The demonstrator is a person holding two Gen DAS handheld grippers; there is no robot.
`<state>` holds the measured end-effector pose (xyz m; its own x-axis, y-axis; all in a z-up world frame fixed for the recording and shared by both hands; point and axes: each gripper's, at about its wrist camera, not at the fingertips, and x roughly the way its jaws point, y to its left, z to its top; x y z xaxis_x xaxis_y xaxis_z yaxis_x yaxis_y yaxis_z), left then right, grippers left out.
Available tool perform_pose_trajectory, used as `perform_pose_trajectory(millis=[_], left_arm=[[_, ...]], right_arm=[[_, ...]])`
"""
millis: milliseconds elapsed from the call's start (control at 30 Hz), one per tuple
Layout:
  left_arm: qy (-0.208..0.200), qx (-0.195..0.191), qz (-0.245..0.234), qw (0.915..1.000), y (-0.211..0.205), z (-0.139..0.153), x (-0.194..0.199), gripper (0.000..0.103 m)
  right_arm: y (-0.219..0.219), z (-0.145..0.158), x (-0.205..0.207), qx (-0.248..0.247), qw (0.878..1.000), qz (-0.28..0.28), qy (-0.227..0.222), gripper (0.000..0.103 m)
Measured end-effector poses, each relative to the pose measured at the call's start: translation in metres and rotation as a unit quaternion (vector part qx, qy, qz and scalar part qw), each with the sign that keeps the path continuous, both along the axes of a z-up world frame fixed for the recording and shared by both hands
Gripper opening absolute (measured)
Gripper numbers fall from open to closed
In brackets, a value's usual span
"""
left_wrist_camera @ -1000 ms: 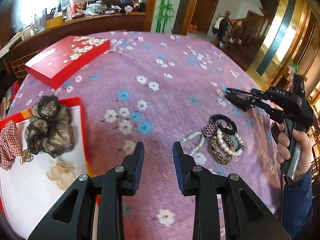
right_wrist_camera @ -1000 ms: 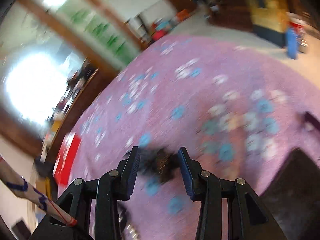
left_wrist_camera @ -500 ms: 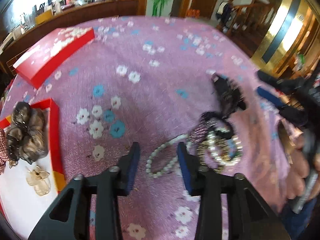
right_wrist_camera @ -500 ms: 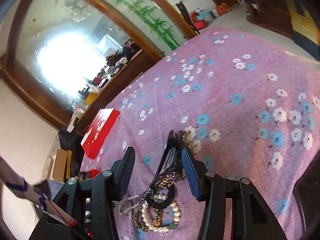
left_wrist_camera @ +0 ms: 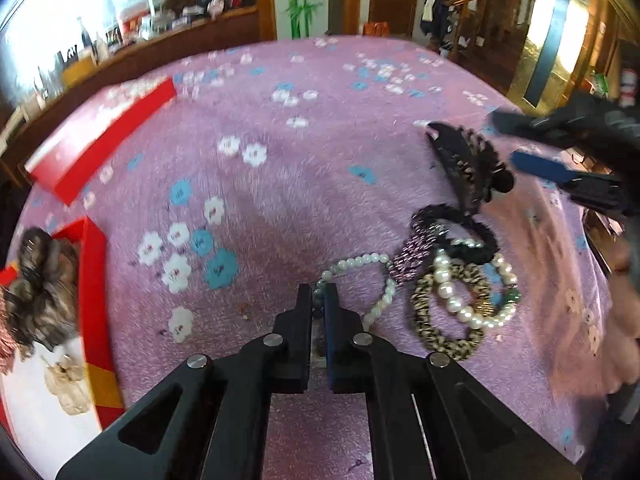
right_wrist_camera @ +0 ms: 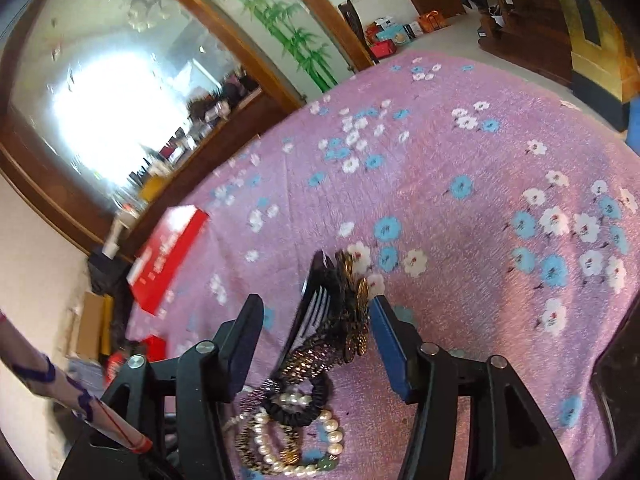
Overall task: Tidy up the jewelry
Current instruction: 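Grasp the black claw clip with the right gripper while the left grasps the pale bead bracelet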
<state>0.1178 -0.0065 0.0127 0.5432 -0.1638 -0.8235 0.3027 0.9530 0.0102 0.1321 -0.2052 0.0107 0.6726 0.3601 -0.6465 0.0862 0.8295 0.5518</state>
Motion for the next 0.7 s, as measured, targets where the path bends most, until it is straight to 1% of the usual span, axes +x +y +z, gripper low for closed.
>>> perform_pose_trajectory(millis=[133, 200, 300, 367, 400, 500, 700], left_arm=[[-0.024, -0.045, 0.013, 0.9986, 0.015, 0.02, -0.005, 0.005], [-0.034, -0.065, 0.025, 0.997, 0.025, 0.028, -0.006, 0.005], [-0.04, -0.082, 0.035, 0.9952, 0.034, 0.033, -0.005, 0.005], [-0.042, -0.084, 0.039, 0.9948, 0.036, 0.034, -0.006, 0.005], [-0.044, -0.085, 0.041, 0.9946, 0.036, 0.035, -0.006, 0.005], [-0.049, -0.094, 0.042, 0.9935, 0.038, 0.037, -0.007, 0.005], [-0.068, -0.109, 0.041, 0.9909, 0.041, 0.046, -0.012, 0.005]], right_arm=[[0.02, -0.013, 0.009, -0.05, 0.999, 0.011, 0.015, 0.06], [0.029, -0.018, 0.013, -0.09, 0.996, 0.011, 0.024, 0.06], [0.039, -0.022, 0.014, -0.128, 0.991, 0.022, 0.024, 0.059], [0.042, -0.021, 0.012, -0.147, 0.989, 0.026, 0.022, 0.05], [0.042, -0.021, 0.011, -0.153, 0.988, 0.026, 0.022, 0.034], [0.037, -0.02, 0.007, -0.141, 0.989, 0.027, 0.025, 0.035], [0.033, -0.003, -0.006, -0.128, 0.992, 0.014, -0.01, 0.035]])
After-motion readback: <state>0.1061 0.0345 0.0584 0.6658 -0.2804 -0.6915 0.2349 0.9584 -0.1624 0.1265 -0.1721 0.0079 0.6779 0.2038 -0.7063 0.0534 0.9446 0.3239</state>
